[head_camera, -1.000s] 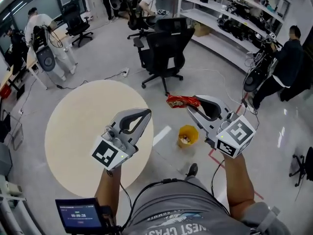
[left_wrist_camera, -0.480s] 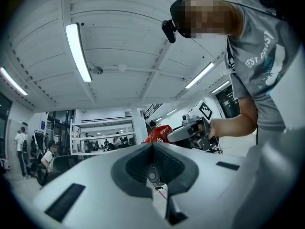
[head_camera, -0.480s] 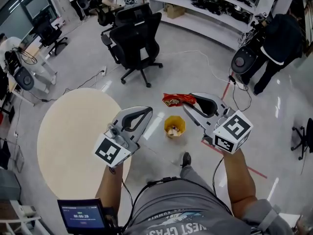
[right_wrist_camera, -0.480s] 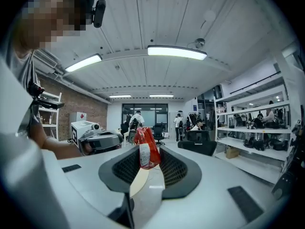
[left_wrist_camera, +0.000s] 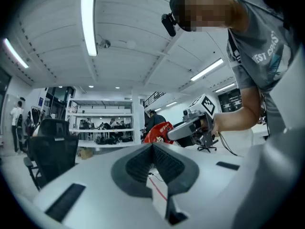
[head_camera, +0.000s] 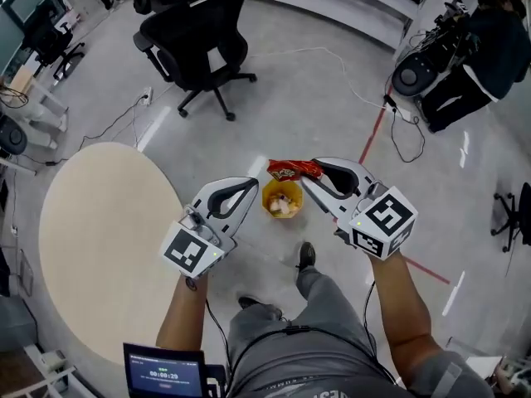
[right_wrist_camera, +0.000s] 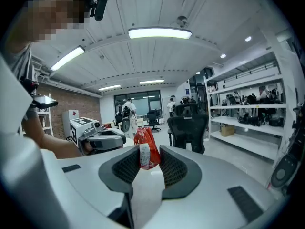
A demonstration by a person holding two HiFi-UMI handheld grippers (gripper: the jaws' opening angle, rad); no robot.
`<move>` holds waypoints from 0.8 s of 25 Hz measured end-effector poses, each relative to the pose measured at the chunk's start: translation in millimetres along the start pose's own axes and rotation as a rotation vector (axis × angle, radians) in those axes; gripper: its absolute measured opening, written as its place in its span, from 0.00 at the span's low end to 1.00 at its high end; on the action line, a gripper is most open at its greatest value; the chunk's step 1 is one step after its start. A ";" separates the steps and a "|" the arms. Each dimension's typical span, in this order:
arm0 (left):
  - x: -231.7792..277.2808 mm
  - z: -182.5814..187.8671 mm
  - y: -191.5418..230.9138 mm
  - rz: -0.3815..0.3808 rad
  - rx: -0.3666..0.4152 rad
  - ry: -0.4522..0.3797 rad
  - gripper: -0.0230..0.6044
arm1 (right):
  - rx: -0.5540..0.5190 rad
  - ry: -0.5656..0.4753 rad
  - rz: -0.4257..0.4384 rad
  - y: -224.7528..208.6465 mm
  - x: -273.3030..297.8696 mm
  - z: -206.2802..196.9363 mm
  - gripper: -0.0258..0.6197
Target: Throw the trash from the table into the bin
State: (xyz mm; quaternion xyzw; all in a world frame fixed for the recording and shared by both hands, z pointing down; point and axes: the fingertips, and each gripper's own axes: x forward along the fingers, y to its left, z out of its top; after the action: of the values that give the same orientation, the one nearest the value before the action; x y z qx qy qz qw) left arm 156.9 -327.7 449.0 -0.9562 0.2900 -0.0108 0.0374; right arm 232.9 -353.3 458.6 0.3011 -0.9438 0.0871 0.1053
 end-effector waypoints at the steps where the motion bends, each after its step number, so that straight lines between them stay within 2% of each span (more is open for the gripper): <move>1: 6.9 -26.9 5.6 -0.008 -0.014 0.018 0.10 | 0.020 0.017 -0.006 -10.4 12.4 -22.6 0.23; 7: 37.8 -196.5 23.2 -0.047 -0.113 0.134 0.10 | 0.124 0.134 -0.052 -62.4 77.5 -177.1 0.23; 11: 48.4 -300.8 26.4 -0.050 -0.215 0.245 0.10 | 0.176 0.222 -0.089 -89.7 107.4 -272.2 0.23; 15: 53.5 -380.3 28.7 -0.053 -0.272 0.323 0.10 | 0.192 0.306 -0.103 -108.9 132.9 -353.2 0.23; 20: 61.8 -452.4 36.2 -0.041 -0.313 0.381 0.10 | 0.201 0.399 -0.100 -131.5 160.9 -436.3 0.23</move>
State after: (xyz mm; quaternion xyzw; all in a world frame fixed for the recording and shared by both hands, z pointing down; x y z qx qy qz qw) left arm 169.1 -421.6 897.2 -0.9368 0.2703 -0.1467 -0.1667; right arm 245.7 -448.1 932.3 0.3333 -0.8746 0.2330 0.2638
